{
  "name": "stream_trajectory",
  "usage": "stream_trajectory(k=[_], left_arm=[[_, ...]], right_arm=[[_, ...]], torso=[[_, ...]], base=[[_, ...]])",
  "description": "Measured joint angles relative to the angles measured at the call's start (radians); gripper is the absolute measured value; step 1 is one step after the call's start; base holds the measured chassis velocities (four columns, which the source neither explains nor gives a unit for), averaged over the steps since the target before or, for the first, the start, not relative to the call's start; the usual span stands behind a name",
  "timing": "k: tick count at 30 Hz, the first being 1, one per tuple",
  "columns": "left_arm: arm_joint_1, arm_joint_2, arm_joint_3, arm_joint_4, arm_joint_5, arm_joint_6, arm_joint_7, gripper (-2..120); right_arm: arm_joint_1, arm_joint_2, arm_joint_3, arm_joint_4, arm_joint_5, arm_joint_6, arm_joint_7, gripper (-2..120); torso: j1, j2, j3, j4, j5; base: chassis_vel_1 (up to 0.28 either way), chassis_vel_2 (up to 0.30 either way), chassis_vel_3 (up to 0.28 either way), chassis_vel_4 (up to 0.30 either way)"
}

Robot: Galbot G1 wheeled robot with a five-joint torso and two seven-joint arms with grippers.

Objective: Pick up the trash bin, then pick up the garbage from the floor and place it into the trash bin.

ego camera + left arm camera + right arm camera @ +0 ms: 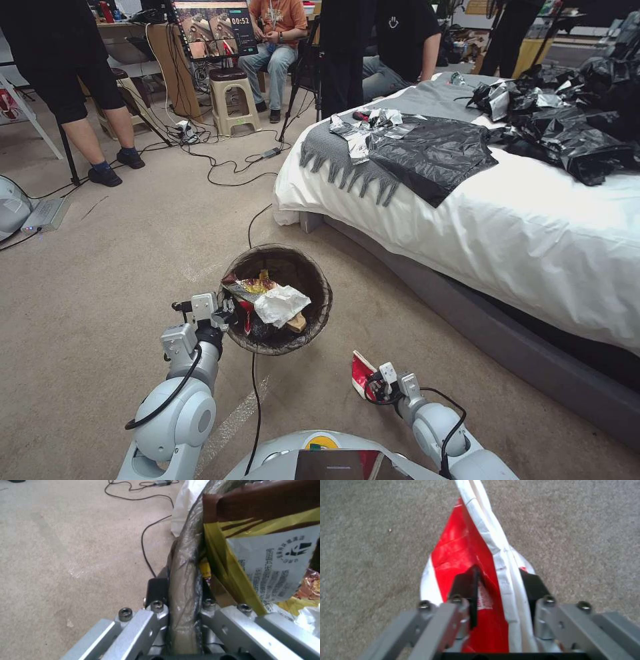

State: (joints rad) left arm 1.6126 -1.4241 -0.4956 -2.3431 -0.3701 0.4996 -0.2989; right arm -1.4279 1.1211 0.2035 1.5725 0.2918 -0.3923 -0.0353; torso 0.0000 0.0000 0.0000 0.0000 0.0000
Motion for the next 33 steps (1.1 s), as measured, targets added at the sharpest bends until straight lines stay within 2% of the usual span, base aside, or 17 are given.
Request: stream_trajectory(k=[1,2,4,6,22,26,28,31,32,33], left_arm=[[0.000,0.000,0.000,0.000,0.000,0.000,0.000,4],[-0.001,0.001,0.000,0.000,0.000,0.000,0.000,4],[-0.001,0.001,0.000,0.000,0.000,0.000,0.000,4],[-0.002,0.002,0.000,0.000,-0.001,0.001,0.000,4],[-0.008,0.003,0.004,0.007,-0.001,0.003,0.000,4],[-0.006,0.003,0.004,0.008,-0.002,0.007,-0.003,4],[-0.006,0.003,0.004,0.008,-0.002,0.009,-0.005,4],[-0.004,0.003,0.007,0.007,-0.007,0.021,-0.013,4],[-0.004,0.003,0.007,0.007,-0.007,0.021,-0.013,4],[-0.002,0.002,0.009,0.006,-0.019,0.034,-0.018,4]], right_arm=[[0.000,0.000,0.000,-0.002,0.000,0.001,0.000,21],[0.000,0.000,0.000,-0.003,0.000,0.002,0.000,11],[0.000,0.000,0.000,-0.004,0.000,0.002,0.000,10],[0.001,-0.001,0.000,-0.004,0.000,0.004,0.000,0],[0.002,0.004,0.011,0.003,0.008,0.040,0.014,0],[0.000,0.020,0.027,0.072,0.015,0.123,0.074,0],[0.000,0.023,0.032,0.091,0.018,0.132,0.085,0],[0.003,0.034,0.051,0.199,0.017,0.211,0.123,0],[0.003,0.034,0.051,0.199,0.017,0.211,0.123,0],[0.015,0.048,0.064,0.272,-0.044,0.335,0.129,0]], torso=[[0.000,0.000,0.000,0.0000,0.0000],[0.000,0.000,0.000,0.0000,0.0000],[0.000,0.000,0.000,0.0000,0.0000],[0.000,0.000,0.000,0.0001,0.0001],[0.000,0.000,0.000,-0.0001,0.0000],[0.000,0.000,0.000,-0.0001,0.0000],[0.000,0.000,0.000,0.0000,0.0000],[0.000,0.000,0.000,0.0001,-0.0002],[0.000,0.000,0.000,0.0001,-0.0002],[0.000,0.000,0.000,0.0000,-0.0001]], base=[[0.000,0.000,0.000,0.000],[0.000,0.000,0.000,0.000],[0.000,0.000,0.000,0.000],[0.000,0.000,0.000,0.000],[0.000,0.000,0.000,0.000],[0.000,0.000,0.000,0.000],[0.000,0.000,0.000,0.000],[0.000,0.000,0.000,0.000],[0.000,0.000,0.000,0.000],[0.000,0.000,0.000,0.000]])
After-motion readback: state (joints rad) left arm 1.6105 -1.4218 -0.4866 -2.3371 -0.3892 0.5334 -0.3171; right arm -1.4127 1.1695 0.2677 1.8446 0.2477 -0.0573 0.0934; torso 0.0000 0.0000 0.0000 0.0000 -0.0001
